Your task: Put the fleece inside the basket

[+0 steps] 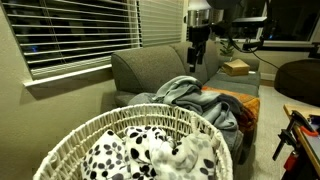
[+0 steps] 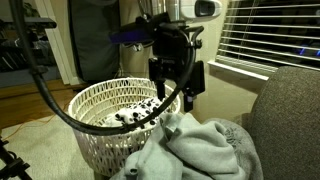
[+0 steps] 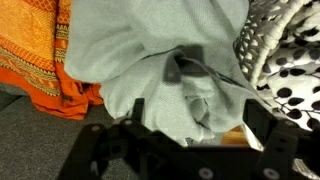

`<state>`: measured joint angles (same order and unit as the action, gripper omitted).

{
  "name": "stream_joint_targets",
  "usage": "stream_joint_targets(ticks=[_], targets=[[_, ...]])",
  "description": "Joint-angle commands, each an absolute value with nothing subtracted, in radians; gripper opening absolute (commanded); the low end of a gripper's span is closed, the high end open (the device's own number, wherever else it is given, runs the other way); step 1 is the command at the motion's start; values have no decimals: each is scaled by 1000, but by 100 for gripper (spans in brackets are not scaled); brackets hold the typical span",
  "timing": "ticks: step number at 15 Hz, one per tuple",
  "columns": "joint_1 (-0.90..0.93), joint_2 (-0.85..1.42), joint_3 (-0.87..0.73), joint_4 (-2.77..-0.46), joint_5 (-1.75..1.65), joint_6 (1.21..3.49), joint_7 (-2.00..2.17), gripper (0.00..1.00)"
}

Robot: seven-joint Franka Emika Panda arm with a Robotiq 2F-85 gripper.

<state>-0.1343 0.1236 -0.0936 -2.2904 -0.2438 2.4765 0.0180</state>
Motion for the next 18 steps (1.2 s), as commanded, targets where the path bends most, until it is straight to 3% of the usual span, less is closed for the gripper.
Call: stream_joint_targets(ticks=[1,18], targets=[[-130,186,-106,-2258,-220,2522,-8,100],[-150,376,-127,-2168,-161,2571,-45,100]])
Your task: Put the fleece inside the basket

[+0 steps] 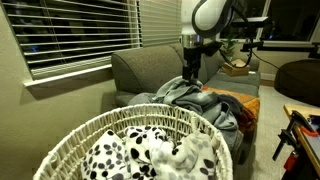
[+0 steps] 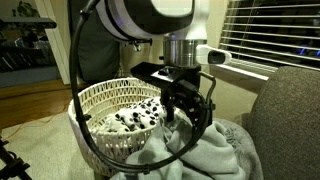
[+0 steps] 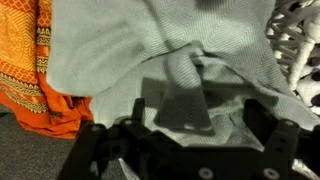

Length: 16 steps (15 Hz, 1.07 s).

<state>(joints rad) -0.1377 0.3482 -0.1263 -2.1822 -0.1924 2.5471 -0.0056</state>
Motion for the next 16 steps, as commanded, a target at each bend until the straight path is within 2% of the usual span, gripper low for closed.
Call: stream_joint_targets(ticks=[1,13,14,16], targets=[[-152,385,-125,-2162,-155,2571,-51,100],[-164,479,-109,-2099,-82,2568,-107,100],[-162,482,-111,-2099,-83,2566,-106,75],[-158,480,-115,-2100,-90,2562,-101,68]])
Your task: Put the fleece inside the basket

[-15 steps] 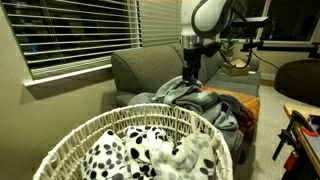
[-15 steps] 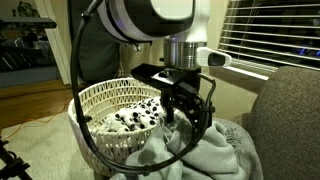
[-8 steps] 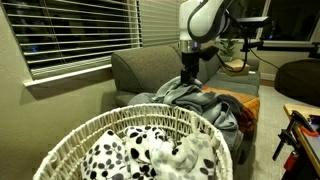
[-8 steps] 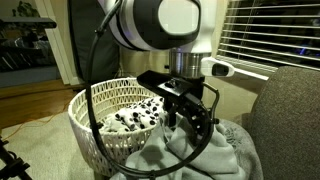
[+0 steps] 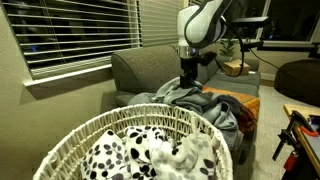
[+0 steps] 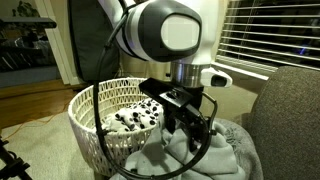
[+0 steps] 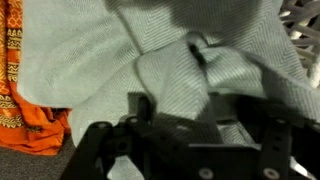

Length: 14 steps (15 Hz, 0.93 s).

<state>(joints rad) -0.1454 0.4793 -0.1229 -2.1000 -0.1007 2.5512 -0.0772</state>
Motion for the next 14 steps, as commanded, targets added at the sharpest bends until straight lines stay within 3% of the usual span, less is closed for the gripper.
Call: stream_joint_targets(ticks=[1,9,12,14], targets=[[-156,476,-118,-2101,-93,2560,-99,60],[-145,425,-131,-2112,-112,2542,-88,8],[-149,376,-124,-2132,-103,2537,-100,1],[-147,339,-123,-2140,-104,2527,-102,4]])
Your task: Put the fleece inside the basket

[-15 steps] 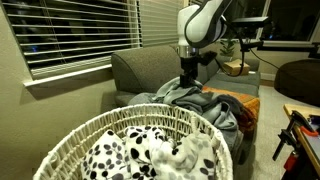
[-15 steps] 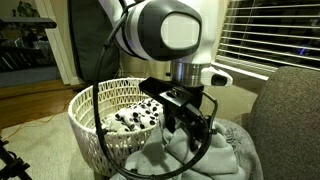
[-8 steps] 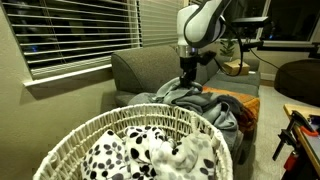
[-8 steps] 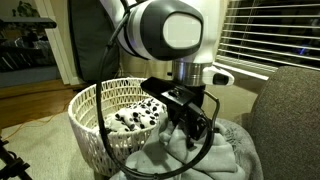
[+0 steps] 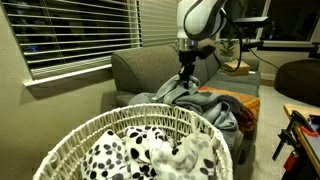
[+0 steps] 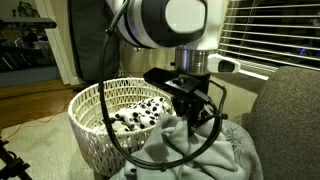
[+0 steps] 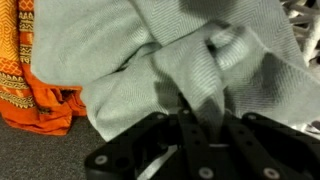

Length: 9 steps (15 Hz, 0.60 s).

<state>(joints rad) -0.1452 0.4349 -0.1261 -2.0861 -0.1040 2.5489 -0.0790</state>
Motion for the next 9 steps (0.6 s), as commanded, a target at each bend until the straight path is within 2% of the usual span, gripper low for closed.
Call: stream_joint_targets(ticks=[1,9], targets=[[-143,319,-124,-2142,-107,2517,-100,3],[-81,144,-111,-2145,-180,2388,-65,4]])
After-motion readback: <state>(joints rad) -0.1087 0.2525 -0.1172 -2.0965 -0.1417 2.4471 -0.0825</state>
